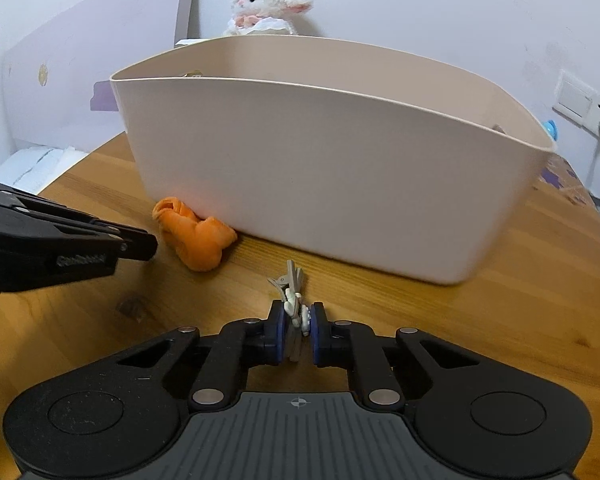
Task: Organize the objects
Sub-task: 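Grasp the orange toy with the left tool while the right tool grasps the metal hair clips, then carry both items over the basket and open both tools to drop them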
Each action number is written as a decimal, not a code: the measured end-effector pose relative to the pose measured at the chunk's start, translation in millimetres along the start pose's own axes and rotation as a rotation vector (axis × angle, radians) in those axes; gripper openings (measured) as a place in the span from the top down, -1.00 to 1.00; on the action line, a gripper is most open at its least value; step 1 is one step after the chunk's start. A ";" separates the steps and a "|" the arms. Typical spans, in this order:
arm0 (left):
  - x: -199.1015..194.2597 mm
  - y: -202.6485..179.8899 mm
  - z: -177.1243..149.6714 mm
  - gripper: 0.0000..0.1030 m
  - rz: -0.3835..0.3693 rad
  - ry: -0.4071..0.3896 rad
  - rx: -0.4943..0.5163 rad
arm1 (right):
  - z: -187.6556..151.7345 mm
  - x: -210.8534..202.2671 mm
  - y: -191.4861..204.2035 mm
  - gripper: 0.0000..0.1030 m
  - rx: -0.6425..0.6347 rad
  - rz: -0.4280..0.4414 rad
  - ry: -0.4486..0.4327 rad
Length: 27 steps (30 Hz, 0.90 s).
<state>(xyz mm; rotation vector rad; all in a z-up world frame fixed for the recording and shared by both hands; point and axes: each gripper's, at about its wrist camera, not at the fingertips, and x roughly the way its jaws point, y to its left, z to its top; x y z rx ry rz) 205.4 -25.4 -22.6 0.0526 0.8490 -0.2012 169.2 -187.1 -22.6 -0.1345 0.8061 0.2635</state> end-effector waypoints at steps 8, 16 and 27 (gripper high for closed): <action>-37.9 -9.0 -8.2 0.98 0.008 -0.066 0.013 | -4.9 -34.4 -6.6 0.76 0.032 0.004 -0.052; -82.5 -16.7 -11.0 0.98 0.024 -0.162 0.030 | -9.6 -85.0 -11.2 0.76 0.047 0.002 -0.168; -138.6 -22.8 -2.7 0.98 0.048 -0.334 0.016 | 0.1 -133.5 -18.0 0.76 0.052 -0.003 -0.322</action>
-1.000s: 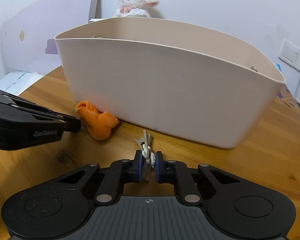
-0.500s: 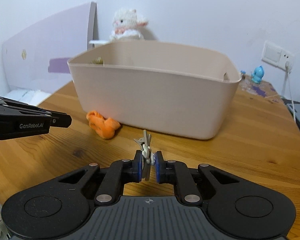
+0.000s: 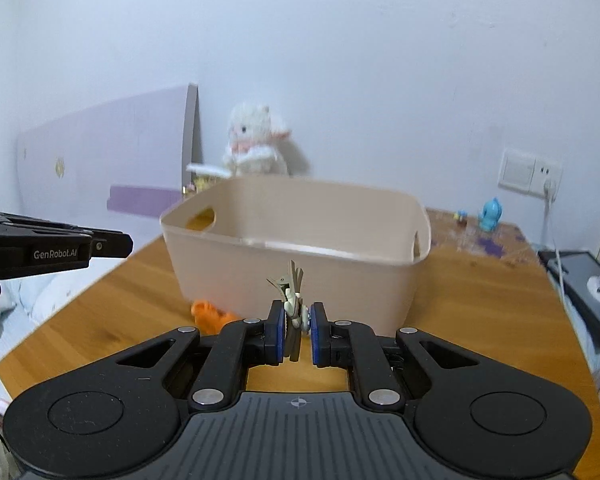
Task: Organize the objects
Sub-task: 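Carry both items over the basket and open both tools to drop them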
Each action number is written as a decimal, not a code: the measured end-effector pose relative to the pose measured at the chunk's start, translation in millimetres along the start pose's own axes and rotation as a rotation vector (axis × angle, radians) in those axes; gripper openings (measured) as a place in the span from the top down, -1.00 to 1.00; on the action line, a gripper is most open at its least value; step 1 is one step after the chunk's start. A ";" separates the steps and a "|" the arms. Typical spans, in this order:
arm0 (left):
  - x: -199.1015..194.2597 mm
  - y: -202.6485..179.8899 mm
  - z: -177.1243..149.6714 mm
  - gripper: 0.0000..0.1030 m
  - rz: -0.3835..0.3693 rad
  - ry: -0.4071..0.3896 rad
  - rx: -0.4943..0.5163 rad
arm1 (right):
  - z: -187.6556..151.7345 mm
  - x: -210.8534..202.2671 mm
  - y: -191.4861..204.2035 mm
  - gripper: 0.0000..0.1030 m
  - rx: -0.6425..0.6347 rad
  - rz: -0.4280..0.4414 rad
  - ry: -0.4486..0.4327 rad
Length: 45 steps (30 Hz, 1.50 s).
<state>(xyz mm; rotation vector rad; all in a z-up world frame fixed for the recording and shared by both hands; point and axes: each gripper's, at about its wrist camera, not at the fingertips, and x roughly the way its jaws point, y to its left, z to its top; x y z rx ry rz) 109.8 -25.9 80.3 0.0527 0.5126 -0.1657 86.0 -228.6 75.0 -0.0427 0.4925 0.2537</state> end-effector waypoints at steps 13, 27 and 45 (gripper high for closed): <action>25.3 7.6 19.3 0.96 -0.001 0.014 -0.005 | 30.8 11.4 -15.4 0.76 0.012 -0.016 -0.062; 136.0 12.1 -27.1 -0.32 -0.049 0.299 -0.096 | 1.9 53.5 -22.9 0.76 0.058 -0.020 0.060; 123.7 11.7 -29.7 0.86 -0.065 0.319 -0.063 | 0.5 37.3 -15.5 0.76 0.057 -0.022 0.042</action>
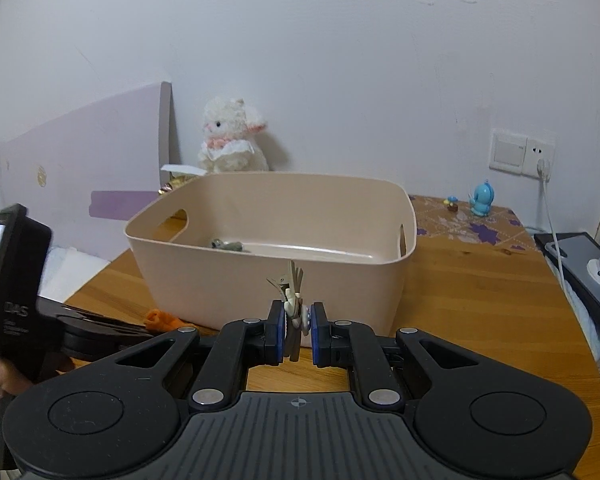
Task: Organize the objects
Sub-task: 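Carry both items over the basket and open both tools to drop them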
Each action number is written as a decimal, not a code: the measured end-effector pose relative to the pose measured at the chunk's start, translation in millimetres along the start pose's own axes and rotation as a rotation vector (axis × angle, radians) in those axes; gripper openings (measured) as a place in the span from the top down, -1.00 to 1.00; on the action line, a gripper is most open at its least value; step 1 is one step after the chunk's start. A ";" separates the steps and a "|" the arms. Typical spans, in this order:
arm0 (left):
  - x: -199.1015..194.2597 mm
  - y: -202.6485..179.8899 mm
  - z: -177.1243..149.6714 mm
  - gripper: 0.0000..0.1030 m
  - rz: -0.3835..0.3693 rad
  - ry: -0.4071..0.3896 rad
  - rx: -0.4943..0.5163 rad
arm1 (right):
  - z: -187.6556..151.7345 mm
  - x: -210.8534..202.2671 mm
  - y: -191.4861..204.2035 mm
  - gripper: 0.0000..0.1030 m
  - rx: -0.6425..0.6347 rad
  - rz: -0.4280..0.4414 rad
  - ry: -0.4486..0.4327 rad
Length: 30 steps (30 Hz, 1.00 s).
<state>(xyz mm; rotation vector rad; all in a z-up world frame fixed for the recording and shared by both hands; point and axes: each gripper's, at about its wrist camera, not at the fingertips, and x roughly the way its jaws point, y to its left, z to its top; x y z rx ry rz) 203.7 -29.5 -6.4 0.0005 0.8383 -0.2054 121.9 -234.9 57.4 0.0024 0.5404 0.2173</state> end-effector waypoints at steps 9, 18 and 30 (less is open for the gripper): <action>-81.1 -6.2 14.1 0.86 0.033 -0.192 0.045 | 16.0 -29.0 3.2 0.76 -0.008 0.004 -0.089; -109.2 -23.7 44.5 0.86 0.054 -0.317 0.090 | 39.9 -29.8 0.0 0.76 -0.002 -0.011 -0.154; -52.2 -31.9 91.9 0.86 0.099 -0.305 0.106 | 70.1 27.0 -20.2 0.76 0.049 -0.079 -0.158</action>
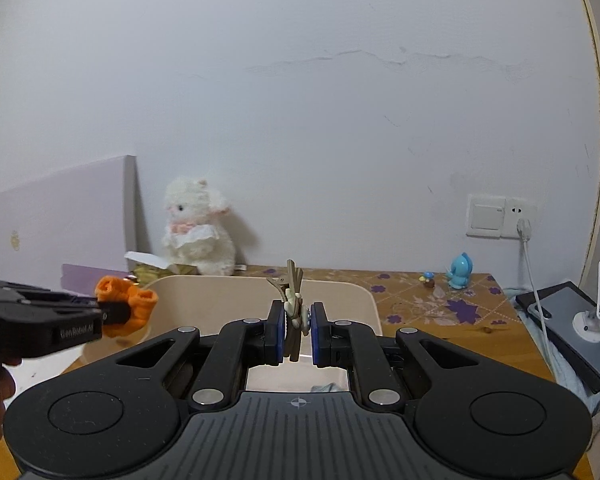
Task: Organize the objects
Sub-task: 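Carry both items over the basket and open both tools to drop them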
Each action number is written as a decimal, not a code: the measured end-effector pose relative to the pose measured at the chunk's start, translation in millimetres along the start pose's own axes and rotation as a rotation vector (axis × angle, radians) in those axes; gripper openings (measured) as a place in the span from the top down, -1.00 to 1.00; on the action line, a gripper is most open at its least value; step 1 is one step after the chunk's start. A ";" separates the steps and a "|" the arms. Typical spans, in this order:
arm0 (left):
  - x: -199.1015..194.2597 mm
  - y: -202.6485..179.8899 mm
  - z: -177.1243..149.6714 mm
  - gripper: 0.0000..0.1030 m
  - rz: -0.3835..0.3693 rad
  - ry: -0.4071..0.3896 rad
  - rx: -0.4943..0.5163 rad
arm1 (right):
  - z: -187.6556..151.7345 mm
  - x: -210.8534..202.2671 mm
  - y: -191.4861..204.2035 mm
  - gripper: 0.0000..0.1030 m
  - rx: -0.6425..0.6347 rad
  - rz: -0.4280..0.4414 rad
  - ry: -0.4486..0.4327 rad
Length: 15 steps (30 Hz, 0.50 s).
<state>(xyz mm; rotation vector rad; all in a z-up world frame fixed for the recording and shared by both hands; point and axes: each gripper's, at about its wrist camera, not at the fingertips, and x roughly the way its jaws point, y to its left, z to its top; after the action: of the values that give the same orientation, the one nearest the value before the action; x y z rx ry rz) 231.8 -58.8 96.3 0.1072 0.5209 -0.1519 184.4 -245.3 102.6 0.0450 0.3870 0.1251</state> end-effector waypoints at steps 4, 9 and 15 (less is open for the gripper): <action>33.8 -1.3 -0.3 0.86 -0.007 0.058 -0.003 | -3.6 27.9 -1.7 0.76 0.000 -0.020 0.040; 72.8 -8.3 -6.1 0.86 -0.002 0.144 0.017 | -10.6 63.8 -0.1 0.76 -0.016 -0.043 0.116; 99.9 -6.0 -16.7 0.80 -0.002 0.228 0.010 | -22.6 88.4 3.7 0.74 -0.041 -0.052 0.207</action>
<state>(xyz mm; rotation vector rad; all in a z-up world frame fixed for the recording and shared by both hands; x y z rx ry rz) 308.2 -74.1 31.3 0.1348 0.7478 -0.1453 256.5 -229.7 48.9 -0.0190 0.5921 0.0861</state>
